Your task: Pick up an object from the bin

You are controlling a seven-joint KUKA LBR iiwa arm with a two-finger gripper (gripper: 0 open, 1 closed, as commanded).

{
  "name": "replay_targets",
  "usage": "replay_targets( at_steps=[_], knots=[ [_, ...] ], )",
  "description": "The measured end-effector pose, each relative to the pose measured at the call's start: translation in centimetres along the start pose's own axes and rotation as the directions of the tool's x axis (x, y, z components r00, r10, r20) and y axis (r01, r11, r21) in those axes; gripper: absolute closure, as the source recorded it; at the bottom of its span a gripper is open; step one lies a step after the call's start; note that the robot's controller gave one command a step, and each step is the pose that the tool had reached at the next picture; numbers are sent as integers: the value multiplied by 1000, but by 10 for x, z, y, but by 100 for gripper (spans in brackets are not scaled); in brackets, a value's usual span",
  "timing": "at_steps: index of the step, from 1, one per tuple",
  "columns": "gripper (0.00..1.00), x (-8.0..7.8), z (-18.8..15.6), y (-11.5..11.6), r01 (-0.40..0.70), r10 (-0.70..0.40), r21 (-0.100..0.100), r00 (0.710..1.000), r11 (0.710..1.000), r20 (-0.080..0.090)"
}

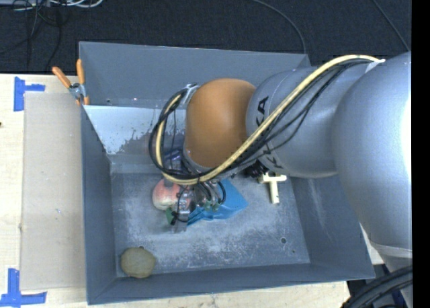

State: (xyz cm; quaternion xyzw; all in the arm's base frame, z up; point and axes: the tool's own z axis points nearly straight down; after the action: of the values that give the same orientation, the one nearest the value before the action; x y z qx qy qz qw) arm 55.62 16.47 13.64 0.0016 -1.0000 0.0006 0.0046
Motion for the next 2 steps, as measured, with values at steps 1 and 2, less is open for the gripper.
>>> replay_targets(
  at_steps=[1, 2],
  knots=[
    [0, -2, -5, -1, -5, 5, -1, 1000, 1000, 7],
    [0, -38, 49, -31, -42, 43, -19, 998, 999, 36]
  ],
)
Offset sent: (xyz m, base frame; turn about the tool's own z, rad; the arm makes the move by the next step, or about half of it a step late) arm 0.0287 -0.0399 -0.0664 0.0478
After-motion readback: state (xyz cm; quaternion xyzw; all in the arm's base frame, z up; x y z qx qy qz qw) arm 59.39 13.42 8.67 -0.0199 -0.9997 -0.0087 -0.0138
